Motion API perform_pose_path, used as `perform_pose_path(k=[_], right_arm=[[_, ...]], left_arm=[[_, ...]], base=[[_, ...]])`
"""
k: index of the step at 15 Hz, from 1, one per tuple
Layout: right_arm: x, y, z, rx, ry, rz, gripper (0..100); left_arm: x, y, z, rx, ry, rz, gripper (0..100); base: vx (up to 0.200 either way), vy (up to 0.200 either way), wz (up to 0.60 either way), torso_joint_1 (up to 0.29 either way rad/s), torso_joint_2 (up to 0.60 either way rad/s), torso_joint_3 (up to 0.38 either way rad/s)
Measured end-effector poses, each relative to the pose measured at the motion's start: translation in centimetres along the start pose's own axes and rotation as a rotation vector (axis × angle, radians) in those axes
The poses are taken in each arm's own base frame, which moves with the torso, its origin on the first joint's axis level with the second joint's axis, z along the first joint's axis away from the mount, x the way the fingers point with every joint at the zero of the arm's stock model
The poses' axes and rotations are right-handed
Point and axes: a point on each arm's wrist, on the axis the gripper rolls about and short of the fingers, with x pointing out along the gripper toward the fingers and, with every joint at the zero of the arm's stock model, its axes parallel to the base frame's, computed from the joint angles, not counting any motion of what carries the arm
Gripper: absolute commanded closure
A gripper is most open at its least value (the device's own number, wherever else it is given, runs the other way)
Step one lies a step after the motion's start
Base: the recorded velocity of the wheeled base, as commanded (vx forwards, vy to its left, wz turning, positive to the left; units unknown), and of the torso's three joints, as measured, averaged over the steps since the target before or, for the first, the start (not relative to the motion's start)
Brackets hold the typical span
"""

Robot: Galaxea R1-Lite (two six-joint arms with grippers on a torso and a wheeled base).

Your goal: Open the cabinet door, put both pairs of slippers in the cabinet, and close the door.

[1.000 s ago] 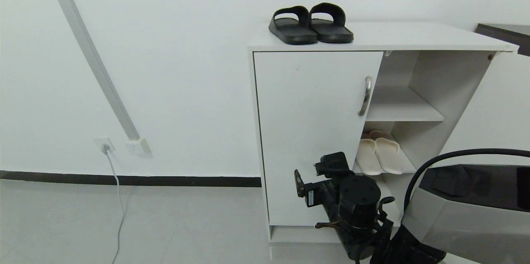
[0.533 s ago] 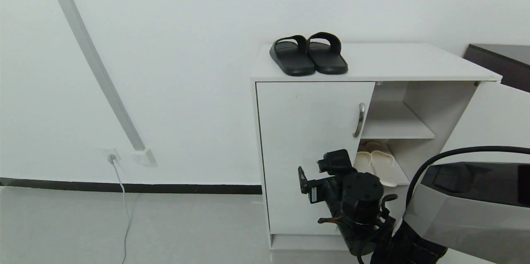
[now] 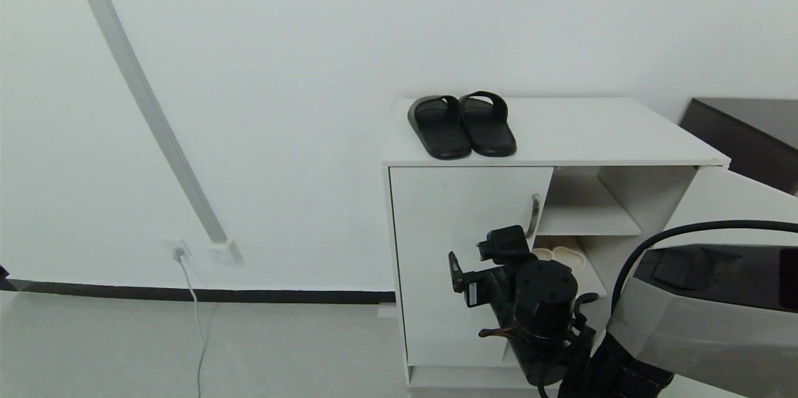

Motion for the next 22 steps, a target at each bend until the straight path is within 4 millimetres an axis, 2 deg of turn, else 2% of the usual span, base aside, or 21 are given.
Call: perform_pose_path(k=[12,22], right_arm=[[0.02,-0.01,-0.02,-0.001,0.001,0.0,0],[0.25,-0.47,-0.06,-0.001,0.002,-0.012,0]], left_arm=[[0.0,0.0,0.01,0.0,0.0,0.0,100],[0.0,0.0,0.0,0.0,0.0,0.0,100]], base=[[0.0,0.0,0.0,0.243,-0.56,-0.321],[0.0,0.0,0.0,0.176,-0.38,-0.205]])
